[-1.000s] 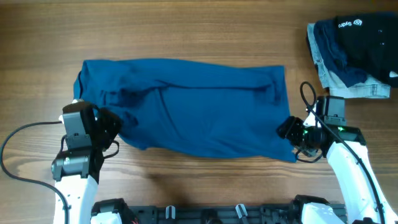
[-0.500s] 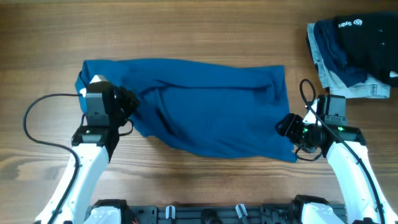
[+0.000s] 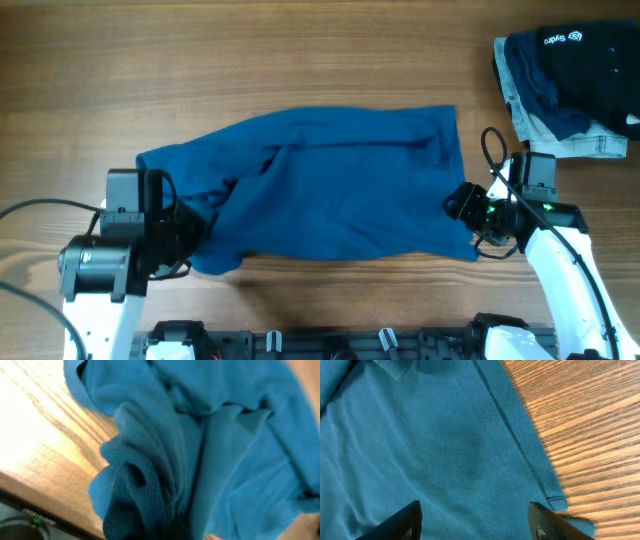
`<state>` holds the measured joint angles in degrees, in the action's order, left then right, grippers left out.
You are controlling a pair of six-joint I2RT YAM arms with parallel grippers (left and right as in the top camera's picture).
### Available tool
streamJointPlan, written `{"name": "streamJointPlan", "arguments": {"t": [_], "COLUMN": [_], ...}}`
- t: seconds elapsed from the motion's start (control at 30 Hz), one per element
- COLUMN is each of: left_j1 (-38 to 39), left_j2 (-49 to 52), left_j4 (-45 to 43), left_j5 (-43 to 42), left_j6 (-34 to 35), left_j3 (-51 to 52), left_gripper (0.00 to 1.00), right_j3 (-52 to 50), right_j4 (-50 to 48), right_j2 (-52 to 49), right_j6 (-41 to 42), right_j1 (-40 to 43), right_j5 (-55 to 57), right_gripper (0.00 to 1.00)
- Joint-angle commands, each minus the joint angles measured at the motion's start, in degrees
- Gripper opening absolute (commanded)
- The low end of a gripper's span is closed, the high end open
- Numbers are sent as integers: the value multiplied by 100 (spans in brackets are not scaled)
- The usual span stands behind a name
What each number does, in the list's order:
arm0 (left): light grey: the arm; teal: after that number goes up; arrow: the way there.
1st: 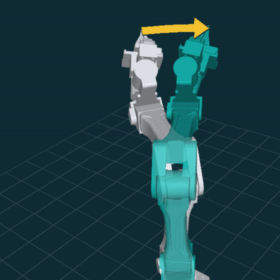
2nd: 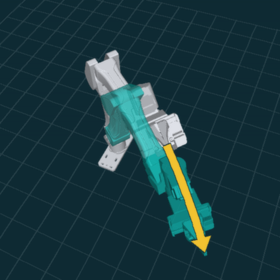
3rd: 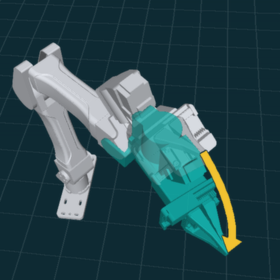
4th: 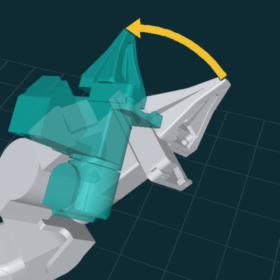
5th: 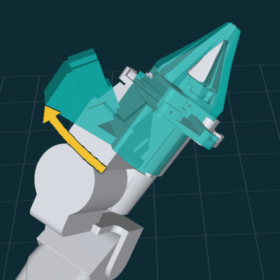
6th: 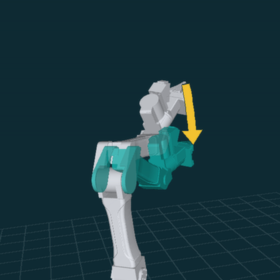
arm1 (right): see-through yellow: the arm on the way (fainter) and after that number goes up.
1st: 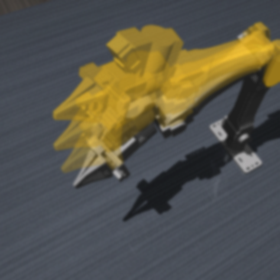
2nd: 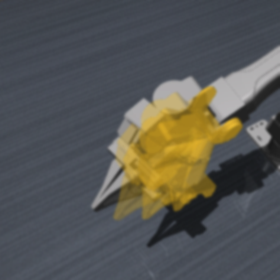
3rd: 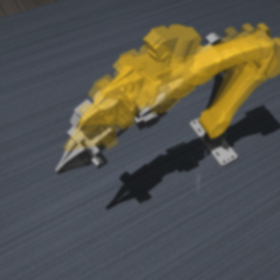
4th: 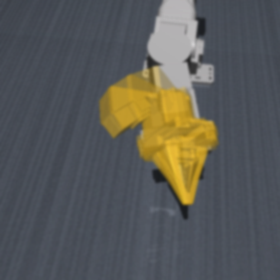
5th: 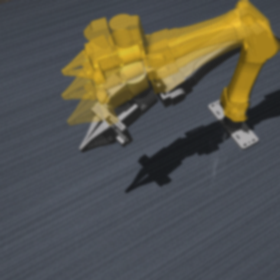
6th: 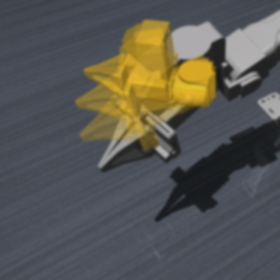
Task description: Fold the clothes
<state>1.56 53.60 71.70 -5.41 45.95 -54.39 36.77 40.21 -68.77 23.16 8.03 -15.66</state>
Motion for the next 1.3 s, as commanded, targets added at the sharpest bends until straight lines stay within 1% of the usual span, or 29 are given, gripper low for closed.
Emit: {"name": "streamJointPlan", "arguments": {"t": [0.0,0.03,0.07,0.13,0.17,0.2,0.23,0.27,0.3,0.33,0.43,0.5,0.53,0.6,0.67,0.73,0.8,0.87,1.0,1.1,1.2,1.27], "left_j1": [37,35,37,57,85,90,90,83,83,83,83,83,79,79,79,79,79,79,79,79,79,79], "left_j2": [586,874,1237,1899,2310,2645,2911,3204,3268,3171,2424,1637,1150,511,286,422,824,1215,1784,1930,1943,1950], "left_j4": [-98,-466,-1233,-2717,-3379,-3687,-3770,-3689,-3523,-3276,-2402,-2013,-1899,-1805,-1676,-1611,-1615,-1615,-1615,-1615,-1617,-1633], "left_j5": [503,859,1073,1106,1084,1032,966,839,782,785,791,927,1115,1388,1451,1453,1451,1449,1445,1447,1451,1449], "left_j6": [-249,-249,-254,-540,-699,-699,-702,-957,-1202,-1263,-1276,-1423,-1423,-1419,-1403,-1405,-1405,-1405,-1403,-1405,-1408,-1408], "left_j3": [-70,-70,-70,-70,-70,-70,-70,-72,-72,-131,-715,-1172,-1316,-1325,-1322,-1322,-1322,-1322,-1322,-1322,-1322,-1322], "left_gripper": [17,18,18,14,22,67,99,100,100,100,100,100,100,100,100,100,100,100,100,100,100,100], "right_j3": [-26,-26,-26,-26,-26,-26,-26,-26,-26,-26,-26,-26,-26,-26,-26,-26,-26,-28,-74,-74,-74,-74], "right_j4": [-9,-9,-11,-17,-13,-9,15,61,85,94,98,273,533,1023,1478,1600,1443,1316,1403,1327,1010,909], "right_j2": [31,31,31,31,31,31,31,31,31,31,31,31,31,31,31,31,31,-22,-387,-678,-1049,-1285], "right_j6": [-114,-116,-116,-197,-214,-212,-214,-214,-219,-229,-542,-612,-286,450,1032,1198,1314,1456,1443,1432,1432,1416], "right_j1": [-20,-20,-20,-20,-20,-20,-20,-20,-20,-20,-20,-20,-20,-20,-20,-20,-20,-20,-20,-20,-20,-20], "right_j5": [-98,-98,-98,-98,-98,-101,-103,-103,-101,-101,-120,-114,35,472,577,577,577,577,531,531,511,511], "right_gripper": [68,68,68,68,68,68,68,68,68,68,68,67,65,66,66,63,56,53,53,53,53,48]}}
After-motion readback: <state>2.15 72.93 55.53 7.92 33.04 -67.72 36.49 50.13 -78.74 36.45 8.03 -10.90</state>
